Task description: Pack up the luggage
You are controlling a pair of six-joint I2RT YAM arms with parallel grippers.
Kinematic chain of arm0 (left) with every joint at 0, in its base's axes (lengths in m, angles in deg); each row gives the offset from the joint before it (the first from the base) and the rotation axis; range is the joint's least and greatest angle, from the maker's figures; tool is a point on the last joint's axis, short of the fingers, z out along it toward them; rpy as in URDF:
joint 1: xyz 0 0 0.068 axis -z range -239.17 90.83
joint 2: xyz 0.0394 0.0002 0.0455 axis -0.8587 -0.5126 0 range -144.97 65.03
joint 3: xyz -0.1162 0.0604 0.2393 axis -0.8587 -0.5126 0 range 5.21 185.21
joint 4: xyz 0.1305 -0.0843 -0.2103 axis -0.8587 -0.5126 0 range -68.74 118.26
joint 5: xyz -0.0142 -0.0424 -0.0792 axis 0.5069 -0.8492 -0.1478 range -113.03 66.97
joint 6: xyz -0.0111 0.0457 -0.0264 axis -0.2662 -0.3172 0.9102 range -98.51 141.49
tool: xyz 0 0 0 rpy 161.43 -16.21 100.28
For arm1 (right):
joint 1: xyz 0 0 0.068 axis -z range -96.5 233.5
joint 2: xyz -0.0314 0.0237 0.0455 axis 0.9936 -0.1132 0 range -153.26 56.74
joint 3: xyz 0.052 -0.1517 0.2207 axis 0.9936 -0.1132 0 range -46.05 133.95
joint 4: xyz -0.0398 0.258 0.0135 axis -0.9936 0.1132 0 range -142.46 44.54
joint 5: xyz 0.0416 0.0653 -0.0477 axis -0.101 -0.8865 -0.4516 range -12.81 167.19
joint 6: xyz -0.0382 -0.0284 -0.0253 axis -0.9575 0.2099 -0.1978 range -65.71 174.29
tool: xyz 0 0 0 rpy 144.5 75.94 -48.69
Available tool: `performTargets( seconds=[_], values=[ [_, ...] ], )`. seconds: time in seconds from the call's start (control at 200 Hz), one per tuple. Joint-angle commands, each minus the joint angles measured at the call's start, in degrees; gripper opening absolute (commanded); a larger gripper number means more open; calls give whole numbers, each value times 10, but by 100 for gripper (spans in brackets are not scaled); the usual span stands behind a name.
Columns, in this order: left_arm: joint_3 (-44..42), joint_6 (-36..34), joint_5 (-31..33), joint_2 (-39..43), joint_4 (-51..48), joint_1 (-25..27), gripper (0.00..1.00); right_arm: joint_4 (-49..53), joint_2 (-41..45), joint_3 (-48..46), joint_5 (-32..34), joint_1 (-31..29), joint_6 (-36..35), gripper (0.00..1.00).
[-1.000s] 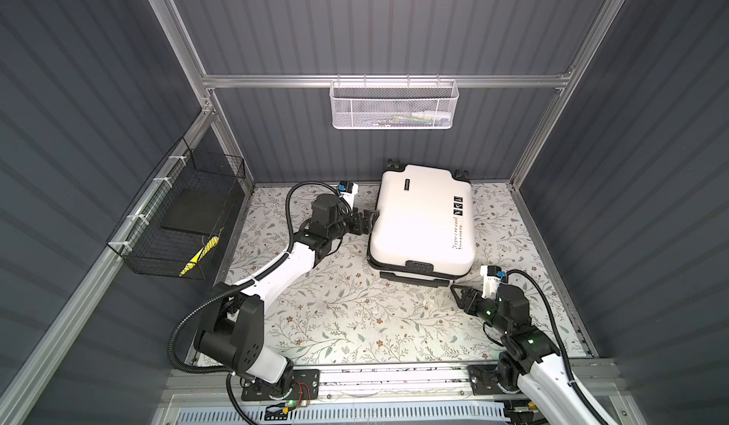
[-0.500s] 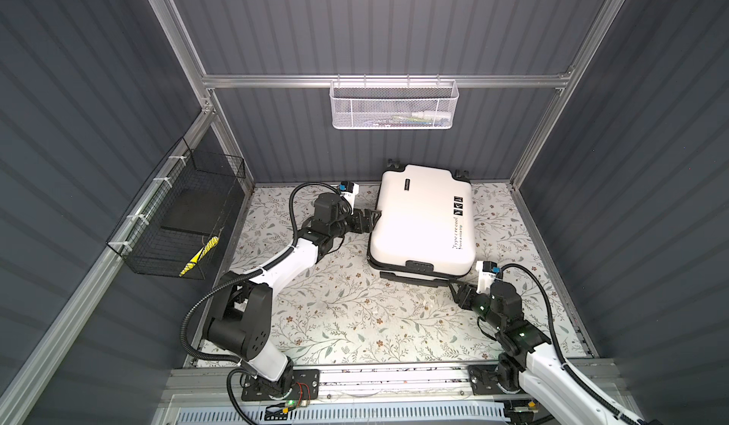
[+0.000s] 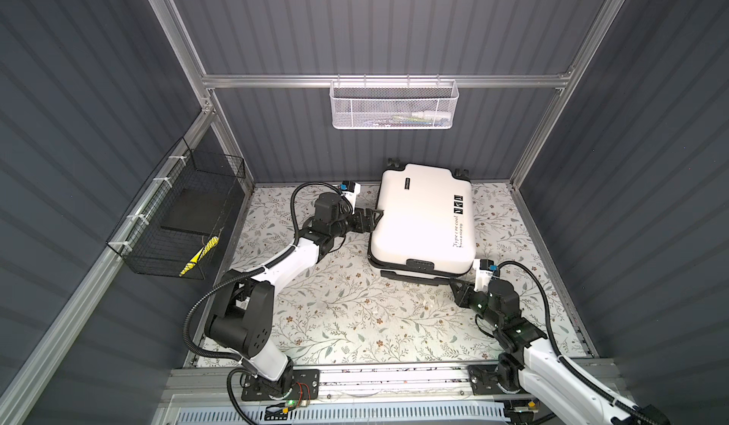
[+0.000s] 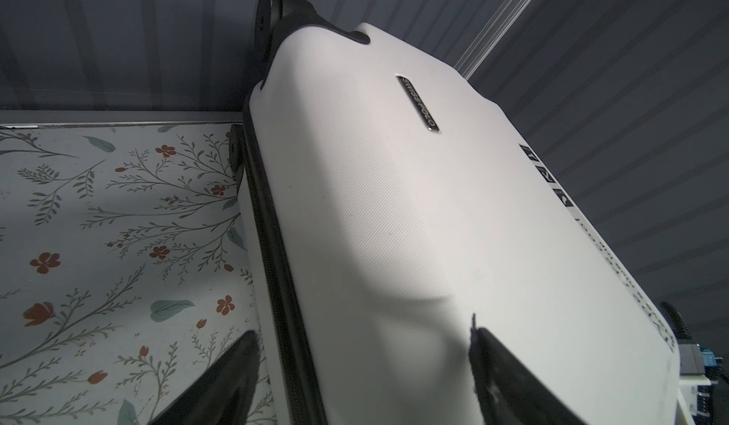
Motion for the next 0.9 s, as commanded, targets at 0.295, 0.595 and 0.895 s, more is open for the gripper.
performTargets(
  seconds=[0.295, 0.595, 0.895],
  values=[
    [-31, 39, -82, -17, 44, -5, 81, 33, 41, 2, 13, -1, 9, 0],
    [-113, 100, -102, -5, 139, 13, 79, 4, 10, 21, 67, -77, 21, 0],
    [-165, 132, -80, -6, 210, 62, 78, -51, -97, 87, 143, -205, 15, 0]
  ],
)
